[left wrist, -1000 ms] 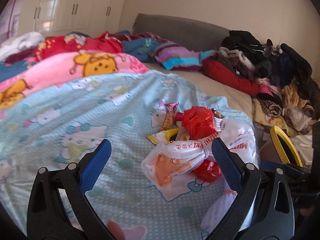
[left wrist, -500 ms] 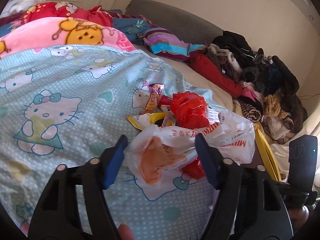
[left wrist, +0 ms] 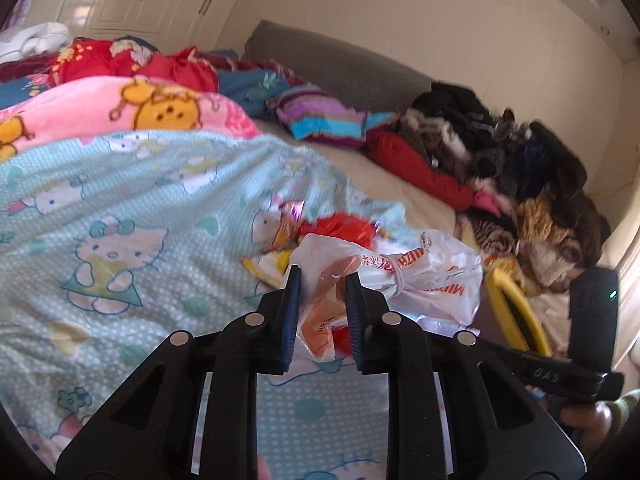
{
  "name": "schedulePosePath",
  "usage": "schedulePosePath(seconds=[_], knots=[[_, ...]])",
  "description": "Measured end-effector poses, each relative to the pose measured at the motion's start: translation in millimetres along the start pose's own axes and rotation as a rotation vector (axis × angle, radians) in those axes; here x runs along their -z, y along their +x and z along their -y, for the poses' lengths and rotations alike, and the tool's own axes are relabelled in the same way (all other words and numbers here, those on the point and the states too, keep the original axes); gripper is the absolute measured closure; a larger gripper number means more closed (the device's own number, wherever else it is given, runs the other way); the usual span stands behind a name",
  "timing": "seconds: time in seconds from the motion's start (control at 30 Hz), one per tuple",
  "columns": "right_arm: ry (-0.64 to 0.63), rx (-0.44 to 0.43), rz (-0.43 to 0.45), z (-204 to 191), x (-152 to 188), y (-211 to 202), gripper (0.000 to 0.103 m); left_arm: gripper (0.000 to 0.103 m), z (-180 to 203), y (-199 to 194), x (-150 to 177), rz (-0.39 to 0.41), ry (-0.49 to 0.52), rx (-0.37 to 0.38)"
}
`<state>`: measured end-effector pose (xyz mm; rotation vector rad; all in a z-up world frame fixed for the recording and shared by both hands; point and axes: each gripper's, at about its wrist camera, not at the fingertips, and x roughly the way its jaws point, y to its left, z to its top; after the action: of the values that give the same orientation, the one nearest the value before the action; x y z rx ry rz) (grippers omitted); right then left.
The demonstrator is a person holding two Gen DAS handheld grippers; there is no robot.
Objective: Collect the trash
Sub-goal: 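Grasp the white plastic bag with the left tool while the right tool grasps a white foam net, then carry the white bag and foam net over the yellow-rimmed bin with both tools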
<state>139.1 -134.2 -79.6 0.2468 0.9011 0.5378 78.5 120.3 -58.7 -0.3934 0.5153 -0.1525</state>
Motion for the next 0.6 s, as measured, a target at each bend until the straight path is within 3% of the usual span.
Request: schedulePosePath(seconds=[0.27, 0.6], knots=[[0.024, -0.009, 0.075, 7.1, -17.1, -27.3, 0.09, 0.089, 15.6, -25.2, -23.9, 0.058, -0.017, -0.006], [0.073, 0.095, 0.229, 54.2, -43.3, -83.4, 0.09, 0.089, 59.6, -20.2, -33.4, 0.053, 0.041, 0.033]])
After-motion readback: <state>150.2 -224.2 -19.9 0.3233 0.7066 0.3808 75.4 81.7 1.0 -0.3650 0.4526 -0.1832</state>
